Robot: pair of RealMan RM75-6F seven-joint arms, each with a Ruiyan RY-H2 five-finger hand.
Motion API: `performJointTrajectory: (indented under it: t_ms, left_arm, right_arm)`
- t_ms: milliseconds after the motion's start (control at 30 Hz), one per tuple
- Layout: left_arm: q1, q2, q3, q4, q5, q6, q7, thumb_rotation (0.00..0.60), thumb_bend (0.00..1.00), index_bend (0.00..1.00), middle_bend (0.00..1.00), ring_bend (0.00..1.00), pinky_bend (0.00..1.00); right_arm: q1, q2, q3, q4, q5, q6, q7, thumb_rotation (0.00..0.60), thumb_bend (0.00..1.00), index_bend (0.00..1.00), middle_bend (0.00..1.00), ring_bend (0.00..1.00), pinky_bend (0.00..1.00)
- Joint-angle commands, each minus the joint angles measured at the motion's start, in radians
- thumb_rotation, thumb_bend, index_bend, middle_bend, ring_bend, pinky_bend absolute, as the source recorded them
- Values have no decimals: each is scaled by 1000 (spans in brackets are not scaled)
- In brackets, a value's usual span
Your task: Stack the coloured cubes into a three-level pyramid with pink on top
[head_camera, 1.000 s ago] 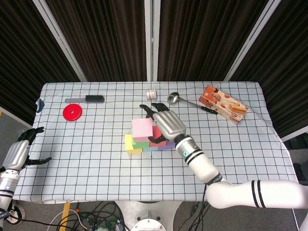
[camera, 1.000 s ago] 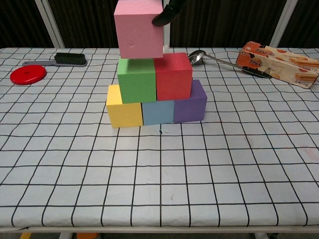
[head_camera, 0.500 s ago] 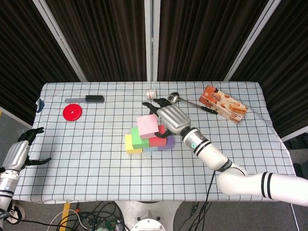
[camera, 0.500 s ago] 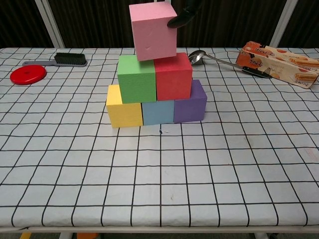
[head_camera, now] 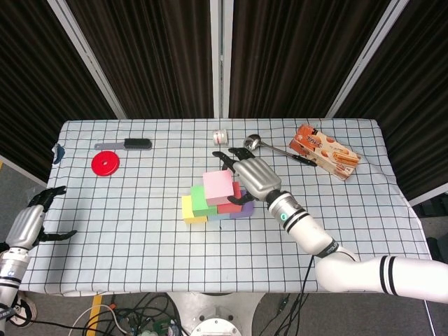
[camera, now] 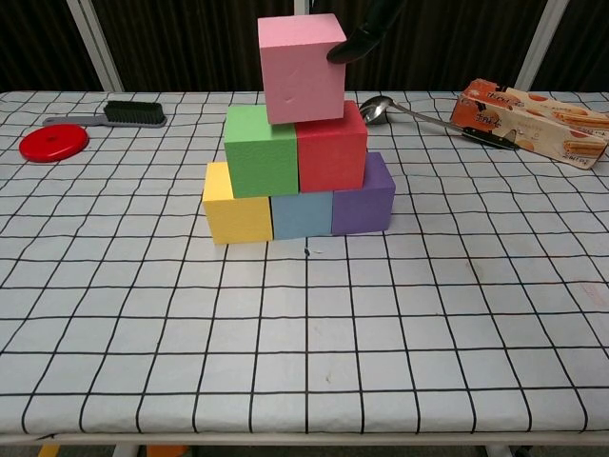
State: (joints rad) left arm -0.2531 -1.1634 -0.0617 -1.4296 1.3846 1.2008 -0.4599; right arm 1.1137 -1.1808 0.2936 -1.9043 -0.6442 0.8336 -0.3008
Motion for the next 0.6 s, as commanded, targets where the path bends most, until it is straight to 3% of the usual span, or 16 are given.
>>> performJointTrajectory:
  t_ms: [33, 600]
  left_arm:
    - [0, -1, 0, 1, 0, -1, -1, 600, 59, 111, 141, 53, 81]
    - [10, -20, 4, 24, 9, 3, -12, 600, 60, 111, 142, 53, 82]
  right_arm:
    - [6, -5, -5, 4, 4, 1, -3, 600, 281, 0, 402, 0, 0]
    - [35, -28, -22, 24, 19, 0, 0, 600, 280, 0, 402, 0, 0]
